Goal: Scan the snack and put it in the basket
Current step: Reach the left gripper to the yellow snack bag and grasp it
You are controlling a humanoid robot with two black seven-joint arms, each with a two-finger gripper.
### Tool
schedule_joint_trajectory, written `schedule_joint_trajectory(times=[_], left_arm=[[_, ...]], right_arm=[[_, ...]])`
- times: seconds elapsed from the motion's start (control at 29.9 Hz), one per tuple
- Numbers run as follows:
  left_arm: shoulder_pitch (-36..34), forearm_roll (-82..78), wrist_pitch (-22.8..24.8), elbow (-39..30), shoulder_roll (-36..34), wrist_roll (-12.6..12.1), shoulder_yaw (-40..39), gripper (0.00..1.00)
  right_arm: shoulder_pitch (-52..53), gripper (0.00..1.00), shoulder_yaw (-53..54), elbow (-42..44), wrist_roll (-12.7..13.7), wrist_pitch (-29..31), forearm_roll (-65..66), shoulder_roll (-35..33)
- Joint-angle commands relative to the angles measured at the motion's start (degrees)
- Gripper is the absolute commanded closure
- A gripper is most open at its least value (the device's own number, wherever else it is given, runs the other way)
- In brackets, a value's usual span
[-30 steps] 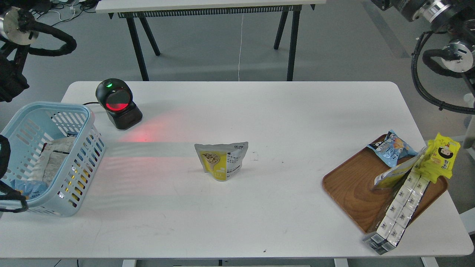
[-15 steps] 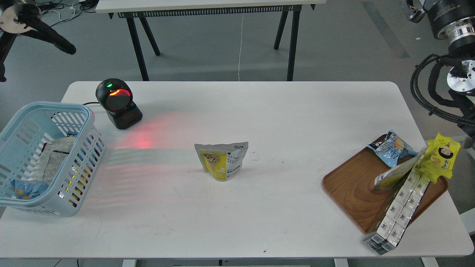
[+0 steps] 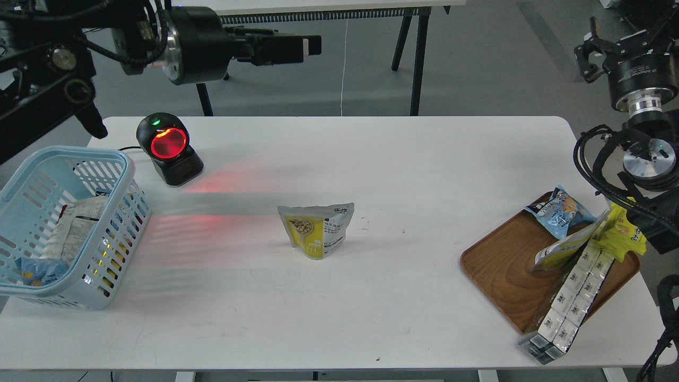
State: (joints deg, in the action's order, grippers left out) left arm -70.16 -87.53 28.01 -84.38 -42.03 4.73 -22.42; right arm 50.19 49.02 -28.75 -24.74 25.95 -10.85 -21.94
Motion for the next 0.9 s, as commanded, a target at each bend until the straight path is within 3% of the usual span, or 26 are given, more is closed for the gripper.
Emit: schedule_joint_trajectory(times=[0.0, 0.1, 0.43, 0.54, 0.87], left_arm=[[1.6, -11.8, 0.0, -3.5, 0.4, 1.1, 1.6, 0.01], [1.7, -15.4, 0.0, -5.4, 0.9, 2.9, 3.5, 0.01], [2.7, -29.8, 0.0, -5.9, 7.5, 3.2, 11.1, 0.01], [2.5, -32.9, 0.0, -5.9, 8.0, 3.4, 13.7, 0.06], [2.6, -37.5, 0.0, -5.5, 8.1, 6.9, 20.9, 0.09]], right_arm=[[0.5, 0.01, 0.5, 0.1, 0.1, -0.2, 0.0, 1.5], [0.8, 0.01, 0.4, -0.1, 0.1, -0.1, 0.0, 1.8], [1.1, 0.01, 0.4, -0.2, 0.1, 0.0, 0.0, 1.8], [1.1, 0.01, 0.4, -0.2, 0.0, -0.1, 0.0, 1.8], [1.1, 0.01, 0.2, -0.2, 0.0, 0.1, 0.0, 1.6]])
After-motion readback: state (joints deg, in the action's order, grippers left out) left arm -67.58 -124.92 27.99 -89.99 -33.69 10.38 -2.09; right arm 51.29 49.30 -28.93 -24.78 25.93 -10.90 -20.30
